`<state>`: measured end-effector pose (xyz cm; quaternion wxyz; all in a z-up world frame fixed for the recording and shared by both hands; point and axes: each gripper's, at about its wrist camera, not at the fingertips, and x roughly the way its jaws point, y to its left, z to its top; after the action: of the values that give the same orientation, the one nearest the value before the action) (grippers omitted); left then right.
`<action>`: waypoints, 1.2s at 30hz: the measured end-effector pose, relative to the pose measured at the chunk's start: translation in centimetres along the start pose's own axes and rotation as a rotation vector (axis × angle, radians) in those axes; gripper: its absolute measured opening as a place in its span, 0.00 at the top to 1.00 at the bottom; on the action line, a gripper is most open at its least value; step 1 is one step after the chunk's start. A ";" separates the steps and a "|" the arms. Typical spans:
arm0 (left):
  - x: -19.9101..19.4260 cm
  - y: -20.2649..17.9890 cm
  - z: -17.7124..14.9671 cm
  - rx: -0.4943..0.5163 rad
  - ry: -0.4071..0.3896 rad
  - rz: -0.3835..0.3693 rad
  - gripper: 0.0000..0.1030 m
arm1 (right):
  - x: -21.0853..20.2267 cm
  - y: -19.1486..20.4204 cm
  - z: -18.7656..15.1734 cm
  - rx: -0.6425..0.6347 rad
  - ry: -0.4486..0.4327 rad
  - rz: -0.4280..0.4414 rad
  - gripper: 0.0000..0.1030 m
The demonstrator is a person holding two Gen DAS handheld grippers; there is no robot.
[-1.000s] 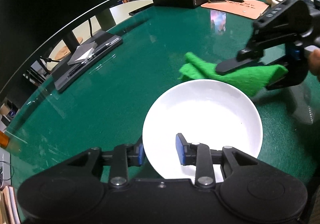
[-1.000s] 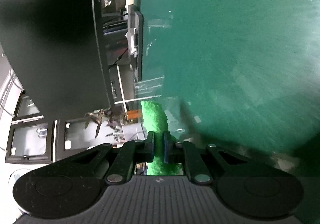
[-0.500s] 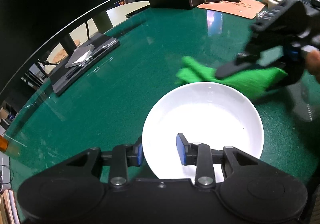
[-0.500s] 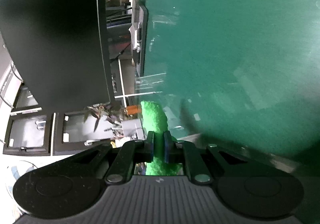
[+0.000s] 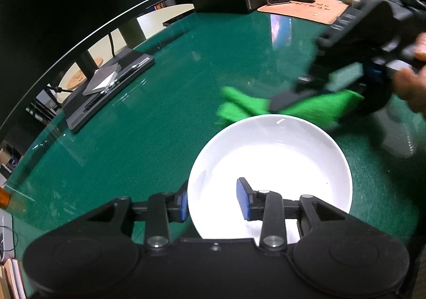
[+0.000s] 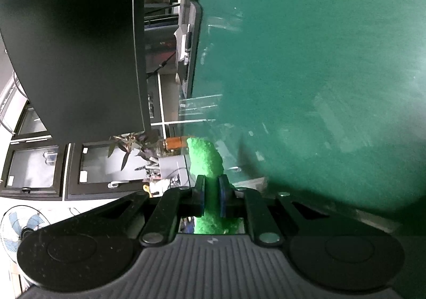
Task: Clean bowl
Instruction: 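Press and rub the cloth along the bowl rim with the right tool, then lift the green cloth off the bowl rim with the right tool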
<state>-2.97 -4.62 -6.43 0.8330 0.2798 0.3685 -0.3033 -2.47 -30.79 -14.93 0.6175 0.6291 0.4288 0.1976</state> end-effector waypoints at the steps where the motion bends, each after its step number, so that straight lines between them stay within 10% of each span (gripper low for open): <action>1: 0.0 0.0 0.0 0.000 0.000 0.000 0.66 | -0.6 -0.4 -0.3 0.017 0.007 -0.007 0.89; 11: 0.0 0.1 -0.2 -0.017 -0.006 -0.004 0.65 | 4.4 0.6 0.8 -0.035 0.028 -0.030 0.88; 23: -1.5 1.3 -1.2 -0.200 -0.087 -0.021 0.70 | -3.0 1.5 -2.6 -0.112 -0.047 -0.243 0.88; 27: -3.5 1.8 -2.9 -0.308 -0.098 -0.027 0.65 | -3.5 4.7 -3.4 -0.293 -0.118 -0.371 0.56; 32: -4.1 0.9 -3.7 -0.394 -0.083 -0.020 0.65 | -2.2 6.8 -4.8 -0.543 -0.111 -0.580 0.62; 36: -3.7 -0.3 -3.1 -0.411 -0.053 0.053 0.72 | -1.5 7.1 -5.5 -0.772 -0.086 -0.679 0.88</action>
<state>-6.54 -1.63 -5.38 0.8896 0.1055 0.3931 -0.2072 -5.50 -27.74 -6.94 0.8512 0.1884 0.4788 0.1038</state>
